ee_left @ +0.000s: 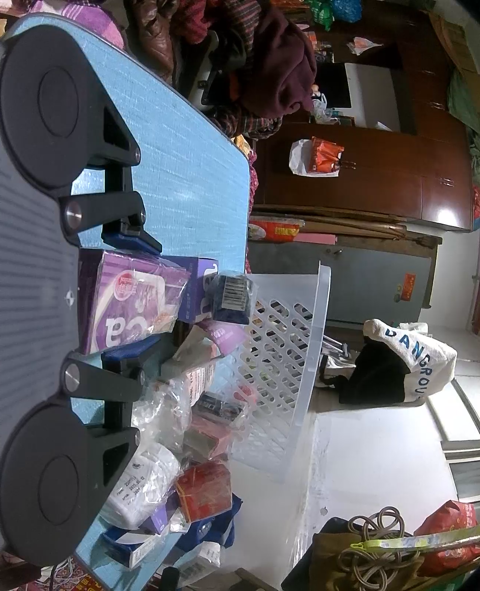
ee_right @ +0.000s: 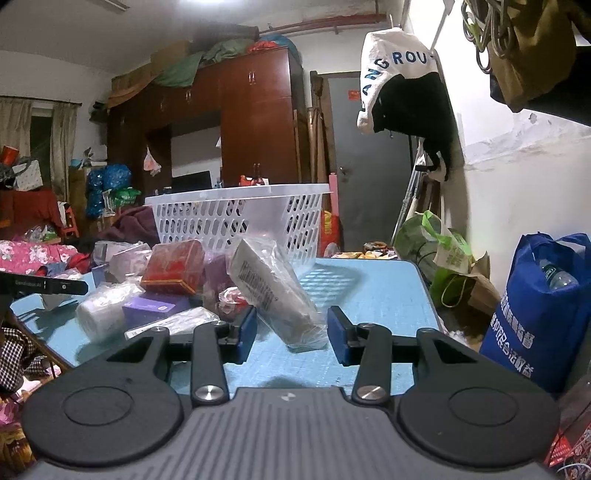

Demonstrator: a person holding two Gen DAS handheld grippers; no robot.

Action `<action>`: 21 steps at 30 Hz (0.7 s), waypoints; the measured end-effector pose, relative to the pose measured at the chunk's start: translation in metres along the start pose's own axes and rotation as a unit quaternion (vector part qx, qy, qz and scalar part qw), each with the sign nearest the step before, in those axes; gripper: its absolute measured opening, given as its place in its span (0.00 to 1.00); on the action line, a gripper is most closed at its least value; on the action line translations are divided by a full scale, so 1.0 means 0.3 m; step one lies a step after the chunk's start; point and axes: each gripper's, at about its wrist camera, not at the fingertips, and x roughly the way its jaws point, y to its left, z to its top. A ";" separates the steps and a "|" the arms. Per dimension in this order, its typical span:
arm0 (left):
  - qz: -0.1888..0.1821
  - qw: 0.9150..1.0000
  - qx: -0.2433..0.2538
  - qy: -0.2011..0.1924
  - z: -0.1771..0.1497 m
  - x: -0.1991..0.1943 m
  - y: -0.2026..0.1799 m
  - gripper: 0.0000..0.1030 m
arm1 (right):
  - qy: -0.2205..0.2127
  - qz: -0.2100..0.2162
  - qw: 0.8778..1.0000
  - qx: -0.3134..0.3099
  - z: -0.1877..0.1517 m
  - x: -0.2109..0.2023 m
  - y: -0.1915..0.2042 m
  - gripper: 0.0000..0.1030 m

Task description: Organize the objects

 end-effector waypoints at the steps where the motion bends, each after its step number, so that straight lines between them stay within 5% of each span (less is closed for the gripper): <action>1: 0.000 1.000 0.000 0.000 0.001 0.001 -0.001 0.50 | 0.000 -0.001 1.000 0.001 0.000 0.001 -0.002 0.44; 21: -0.001 1.000 0.005 0.005 -0.006 0.009 -0.003 0.50 | 0.007 -0.008 1.000 0.011 -0.011 0.009 -0.019 0.44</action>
